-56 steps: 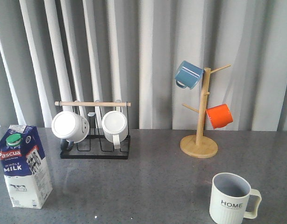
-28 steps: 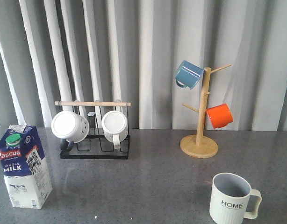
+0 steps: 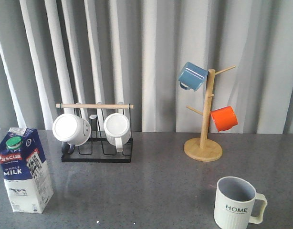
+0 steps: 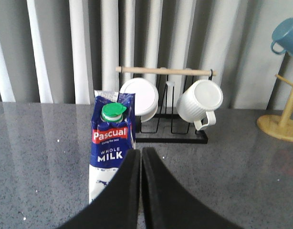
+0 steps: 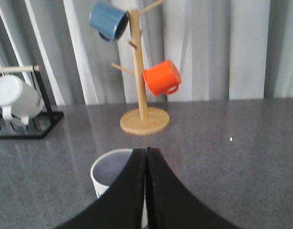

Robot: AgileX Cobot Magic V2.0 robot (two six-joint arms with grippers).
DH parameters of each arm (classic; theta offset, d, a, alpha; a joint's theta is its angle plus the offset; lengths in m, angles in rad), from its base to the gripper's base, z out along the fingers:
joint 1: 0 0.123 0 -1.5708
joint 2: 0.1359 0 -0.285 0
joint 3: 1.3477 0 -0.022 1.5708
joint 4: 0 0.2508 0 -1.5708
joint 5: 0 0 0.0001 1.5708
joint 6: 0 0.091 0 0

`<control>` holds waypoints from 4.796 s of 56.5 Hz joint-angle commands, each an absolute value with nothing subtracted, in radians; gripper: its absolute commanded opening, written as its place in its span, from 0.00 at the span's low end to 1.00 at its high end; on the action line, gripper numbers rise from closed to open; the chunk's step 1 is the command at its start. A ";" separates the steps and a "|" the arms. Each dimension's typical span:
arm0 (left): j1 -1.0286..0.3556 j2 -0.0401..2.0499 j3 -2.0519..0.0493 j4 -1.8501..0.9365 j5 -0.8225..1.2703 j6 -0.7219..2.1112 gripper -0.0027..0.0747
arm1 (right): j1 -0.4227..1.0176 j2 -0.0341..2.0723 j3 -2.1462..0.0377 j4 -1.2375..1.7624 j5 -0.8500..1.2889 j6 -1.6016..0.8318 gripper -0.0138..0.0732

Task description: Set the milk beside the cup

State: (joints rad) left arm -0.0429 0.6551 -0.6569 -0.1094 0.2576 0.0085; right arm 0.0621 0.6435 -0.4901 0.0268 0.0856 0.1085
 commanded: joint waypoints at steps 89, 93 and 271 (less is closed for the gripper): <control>-0.052 0.782 -0.693 -0.120 0.104 0.012 0.68 | 0.053 0.988 -0.302 -0.104 -0.608 0.090 0.80; -0.052 0.782 -0.693 -0.120 0.104 0.012 0.68 | 0.053 1.052 -0.260 -0.053 -0.743 0.041 0.80; -0.052 0.782 -0.693 -0.120 0.104 0.012 0.68 | 0.579 1.897 -0.895 0.640 -0.908 -0.335 0.25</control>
